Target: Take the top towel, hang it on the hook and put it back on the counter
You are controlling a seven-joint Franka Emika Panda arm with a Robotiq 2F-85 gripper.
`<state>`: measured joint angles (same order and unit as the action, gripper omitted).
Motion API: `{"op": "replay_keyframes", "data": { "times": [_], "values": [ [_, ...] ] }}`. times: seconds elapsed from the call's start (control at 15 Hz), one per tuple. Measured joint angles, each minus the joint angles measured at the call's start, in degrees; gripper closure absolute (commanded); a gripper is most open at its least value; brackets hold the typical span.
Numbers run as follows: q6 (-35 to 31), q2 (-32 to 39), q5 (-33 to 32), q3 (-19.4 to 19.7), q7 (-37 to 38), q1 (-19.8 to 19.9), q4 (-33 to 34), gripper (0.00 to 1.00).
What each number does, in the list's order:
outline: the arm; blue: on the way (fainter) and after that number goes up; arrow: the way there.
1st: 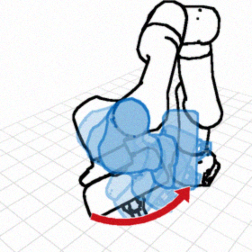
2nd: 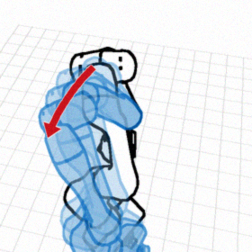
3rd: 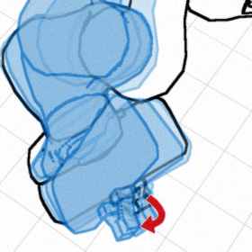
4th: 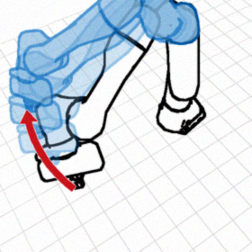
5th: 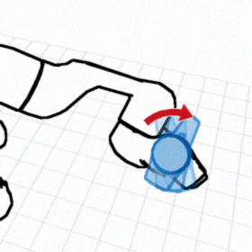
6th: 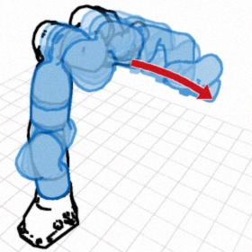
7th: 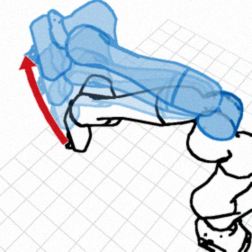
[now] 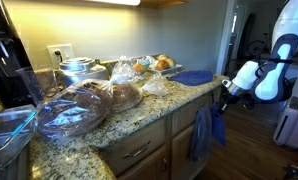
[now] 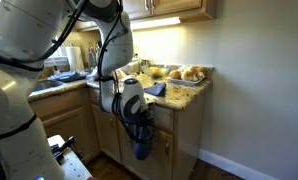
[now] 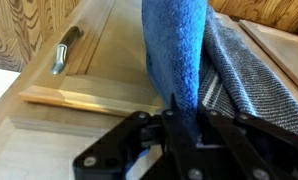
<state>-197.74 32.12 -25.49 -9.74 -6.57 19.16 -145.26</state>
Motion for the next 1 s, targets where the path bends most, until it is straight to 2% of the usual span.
{"op": "replay_keyframes", "data": {
  "times": [0.73, 1.0],
  "values": [
    [0.6, -9.9, 0.5, 3.0, -0.5, -3.3, -6.8, 0.91],
    [4.8, -15.1, 0.7, 3.3, -0.5, -4.5, -9.2, 0.91]
  ]
}}
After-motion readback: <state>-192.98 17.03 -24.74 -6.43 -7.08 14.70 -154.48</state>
